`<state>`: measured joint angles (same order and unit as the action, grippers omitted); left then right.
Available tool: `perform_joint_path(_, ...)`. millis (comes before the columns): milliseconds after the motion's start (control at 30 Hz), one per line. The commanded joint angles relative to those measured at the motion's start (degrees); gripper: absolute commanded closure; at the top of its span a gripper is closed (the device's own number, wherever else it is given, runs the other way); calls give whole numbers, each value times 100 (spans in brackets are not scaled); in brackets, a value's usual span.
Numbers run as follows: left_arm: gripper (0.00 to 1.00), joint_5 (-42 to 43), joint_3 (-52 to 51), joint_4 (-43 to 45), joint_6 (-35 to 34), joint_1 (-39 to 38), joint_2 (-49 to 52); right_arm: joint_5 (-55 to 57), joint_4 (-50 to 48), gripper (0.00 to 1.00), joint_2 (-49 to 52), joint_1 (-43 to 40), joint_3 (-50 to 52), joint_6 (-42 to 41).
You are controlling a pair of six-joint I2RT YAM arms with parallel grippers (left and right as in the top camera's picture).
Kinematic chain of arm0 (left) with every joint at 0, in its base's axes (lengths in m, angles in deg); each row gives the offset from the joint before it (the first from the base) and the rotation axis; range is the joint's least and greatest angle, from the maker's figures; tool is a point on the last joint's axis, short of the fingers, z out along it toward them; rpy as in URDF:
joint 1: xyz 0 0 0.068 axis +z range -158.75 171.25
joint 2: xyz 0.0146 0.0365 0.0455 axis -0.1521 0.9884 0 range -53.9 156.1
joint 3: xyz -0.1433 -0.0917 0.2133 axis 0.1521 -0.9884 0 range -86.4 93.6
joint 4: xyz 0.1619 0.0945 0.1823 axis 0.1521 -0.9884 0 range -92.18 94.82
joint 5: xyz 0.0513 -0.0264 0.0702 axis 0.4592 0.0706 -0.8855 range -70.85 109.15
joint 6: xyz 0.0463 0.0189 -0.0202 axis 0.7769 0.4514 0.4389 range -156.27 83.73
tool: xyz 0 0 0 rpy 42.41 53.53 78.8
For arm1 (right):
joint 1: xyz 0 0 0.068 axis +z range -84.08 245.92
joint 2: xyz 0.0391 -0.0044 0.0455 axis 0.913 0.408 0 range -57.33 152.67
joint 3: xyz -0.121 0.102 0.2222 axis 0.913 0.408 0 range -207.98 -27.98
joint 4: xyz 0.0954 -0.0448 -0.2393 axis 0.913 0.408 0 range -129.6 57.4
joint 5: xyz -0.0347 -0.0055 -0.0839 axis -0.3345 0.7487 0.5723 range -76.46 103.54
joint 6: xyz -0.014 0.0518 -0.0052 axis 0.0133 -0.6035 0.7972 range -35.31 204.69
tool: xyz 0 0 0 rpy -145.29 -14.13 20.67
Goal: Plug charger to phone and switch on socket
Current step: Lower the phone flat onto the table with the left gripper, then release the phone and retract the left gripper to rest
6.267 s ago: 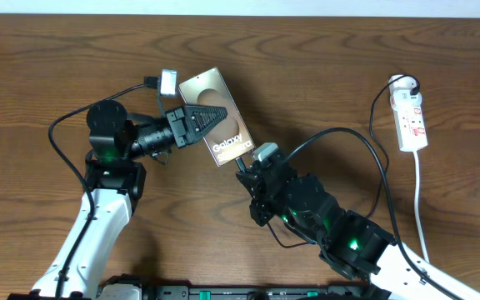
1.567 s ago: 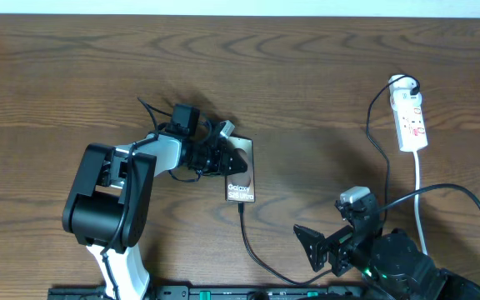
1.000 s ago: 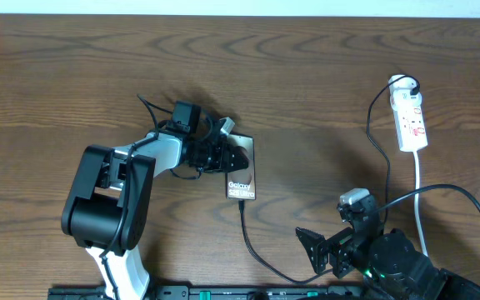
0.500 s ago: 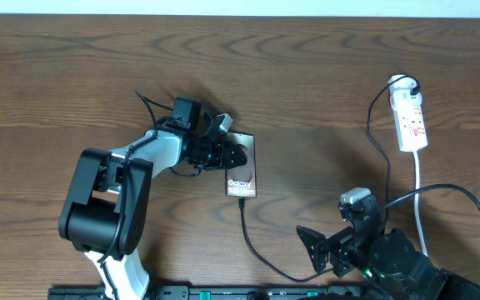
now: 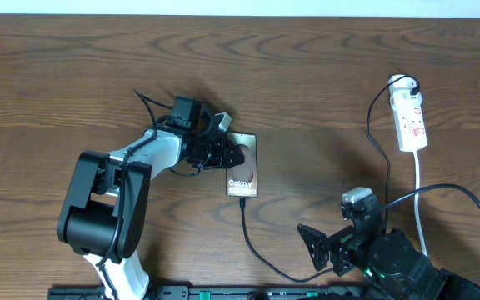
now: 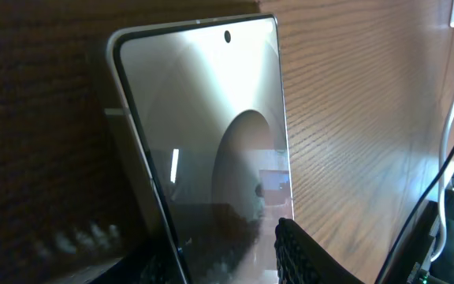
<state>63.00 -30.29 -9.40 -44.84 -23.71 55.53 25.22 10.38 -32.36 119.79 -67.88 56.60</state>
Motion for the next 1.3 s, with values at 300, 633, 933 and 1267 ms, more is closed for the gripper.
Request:
perform_joint_path(300, 59, -1801, -225, -164, 79, 52, 385, 109, 66, 1, -22, 35, -48, -59)
perform_joint_path(633, 59, -2472, -212, -321, 83, 57, 315, 109, 63, 1, -22, 33, -42, -59)
perform_joint_path(933, 58, -3220, -142, -933, 81, 195, -951, 105, 83, 1, 20, 35, -37, -61)
perform_joint_path(1267, 58, -3748, -144, -2063, 57, 203, -4282, 352, -24, 1, 92, 33, -37, -59)
